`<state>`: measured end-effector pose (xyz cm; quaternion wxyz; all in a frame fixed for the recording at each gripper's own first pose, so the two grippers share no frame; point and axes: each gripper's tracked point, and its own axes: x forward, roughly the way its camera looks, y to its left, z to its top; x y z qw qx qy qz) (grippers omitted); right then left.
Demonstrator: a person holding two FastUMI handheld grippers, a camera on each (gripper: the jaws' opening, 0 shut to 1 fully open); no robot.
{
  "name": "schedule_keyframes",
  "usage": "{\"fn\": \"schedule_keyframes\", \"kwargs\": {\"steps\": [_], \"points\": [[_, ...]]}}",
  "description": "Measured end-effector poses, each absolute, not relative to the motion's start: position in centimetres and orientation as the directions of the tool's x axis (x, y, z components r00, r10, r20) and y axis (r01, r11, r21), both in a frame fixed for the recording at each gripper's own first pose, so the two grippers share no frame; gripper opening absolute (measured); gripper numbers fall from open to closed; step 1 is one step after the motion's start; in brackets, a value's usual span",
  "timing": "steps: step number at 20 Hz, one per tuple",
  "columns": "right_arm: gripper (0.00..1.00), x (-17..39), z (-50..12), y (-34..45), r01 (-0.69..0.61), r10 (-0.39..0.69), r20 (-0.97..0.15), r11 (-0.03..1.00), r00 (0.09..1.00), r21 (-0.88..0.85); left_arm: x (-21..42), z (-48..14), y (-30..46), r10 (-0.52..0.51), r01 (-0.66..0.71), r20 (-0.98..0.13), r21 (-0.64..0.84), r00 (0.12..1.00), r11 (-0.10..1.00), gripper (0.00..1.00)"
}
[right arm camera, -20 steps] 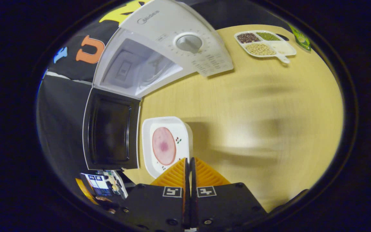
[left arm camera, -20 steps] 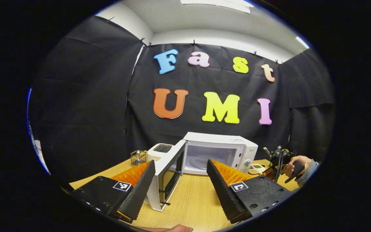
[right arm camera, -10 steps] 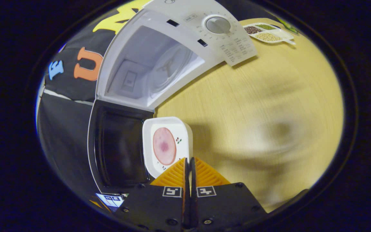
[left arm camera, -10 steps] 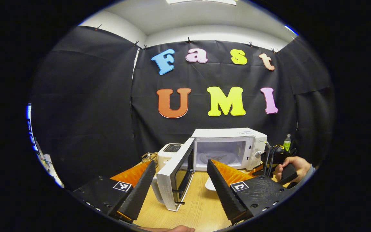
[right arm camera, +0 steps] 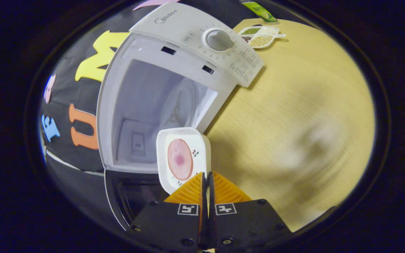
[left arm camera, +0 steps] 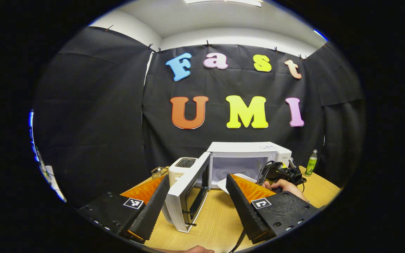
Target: Open the microwave oven with the left hand, put the food in, and close the microwave oven.
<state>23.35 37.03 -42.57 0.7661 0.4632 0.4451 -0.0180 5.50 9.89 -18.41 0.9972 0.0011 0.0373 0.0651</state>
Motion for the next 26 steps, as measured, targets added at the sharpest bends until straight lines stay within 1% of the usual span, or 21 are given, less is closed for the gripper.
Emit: {"fn": "schedule_keyframes", "kwargs": {"steps": [1,2,3,4,7,8,11,13,14,15,18,19,20,22,23,24,25,26], "points": [[0.04,24.4,-42.4,37.2,0.472,0.362,-0.688,0.525,0.629,0.708,5.7,-18.2,10.2,0.140,-0.141,-0.075,0.000,0.987,0.990,0.95],[0.04,25.3,-42.1,37.4,0.498,0.340,-0.675,0.478,0.655,0.724,5.8,-18.3,10.4,0.146,-0.147,-0.080,-0.006,0.986,0.989,0.95],[0.05,26.6,-41.9,37.6,0.512,0.317,-0.663,0.444,0.678,0.735,6.0,-18.3,10.5,0.145,-0.147,-0.084,-0.008,0.986,0.989,0.84],[0.05,27.8,-41.9,37.9,0.523,0.293,-0.657,0.422,0.695,0.741,6.0,-18.1,10.6,0.149,-0.150,-0.085,-0.006,0.985,0.989,0.95],[0.06,31.3,-43.1,38.8,0.558,0.246,-0.662,0.381,0.708,0.738,6.2,-17.9,12.2,0.197,-0.196,-0.074,0.025,0.978,0.980,0.95],[0.06,32.3,-43.5,39.1,0.558,0.238,-0.661,0.381,0.712,0.737,6.2,-17.7,12.6,0.214,-0.212,-0.064,0.036,0.975,0.977,0.95],[0.06,34.1,-45.1,39.6,0.547,0.184,-0.668,0.439,0.721,0.712,6.6,-18.1,12.9,0.227,-0.225,-0.061,0.044,0.972,0.973,0.95],[0.06,35.0,-45.4,40.5,0.527,0.197,-0.635,0.406,0.747,0.747,6.7,-18.7,13.3,0.234,-0.231,-0.081,0.046,0.969,0.972,0.95],[0.00,35.3,-45.4,40.8,0.517,0.205,-0.622,0.397,0.756,0.758,6.6,-19.0,13.5,0.239,-0.235,-0.088,0.048,0.967,0.971,0.95],[0.08,35.4,-45.4,41.1,0.507,0.202,-0.612,0.397,0.765,0.765,6.5,-19.4,13.7,0.245,-0.241,-0.098,0.051,0.965,0.969,0.95],[0.10,35.7,-45.1,40.8,0.485,0.169,-0.587,0.412,0.791,0.772,6.2,-19.6,14.5,0.264,-0.260,-0.109,0.055,0.958,0.964,0.95],[0.02,36.0,-45.0,40.5,0.471,0.149,-0.573,0.425,0.806,0.773,6.1,-19.4,14.5,0.266,-0.262,-0.107,0.053,0.958,0.964,0.95],[0.11,36.0,-44.8,40.1,0.460,0.129,-0.564,0.446,0.815,0.768,5.9,-19.3,14.4,0.267,-0.263,-0.104,0.051,0.958,0.963,0.95],[0.19,36.2,-44.7,39.8,0.431,0.117,-0.543,0.479,0.832,0.765,5.8,-19.1,14.4,0.264,-0.260,-0.093,0.050,0.960,0.964,0.95],[0.28,36.3,-44.6,40.2,0.407,0.132,-0.526,0.486,0.840,0.773,5.7,-19.2,14.4,0.263,-0.259,-0.093,0.050,0.960,0.965,0.84],[0.32,36.1,-44.7,40.3,0.391,0.148,-0.520,0.498,0.841,0.774,5.5,-19.3,14.3,0.262,-0.258,-0.095,0.052,0.960,0.965,0.84],[0.36,35.8,-45.0,40.5,0.379,0.165,-0.522,0.514,0.837,0.770,5.4,-19.4,14.3,0.262,-0.258,-0.095,0.059,0.960,0.965,0.96],[0.37,35.4,-45.3,40.7,0.374,0.173,-0.529,0.529,0.831,0.761,5.3,-19.6,14.3,0.265,-0.259,-0.095,0.070,0.960,0.963,0.95]]}}
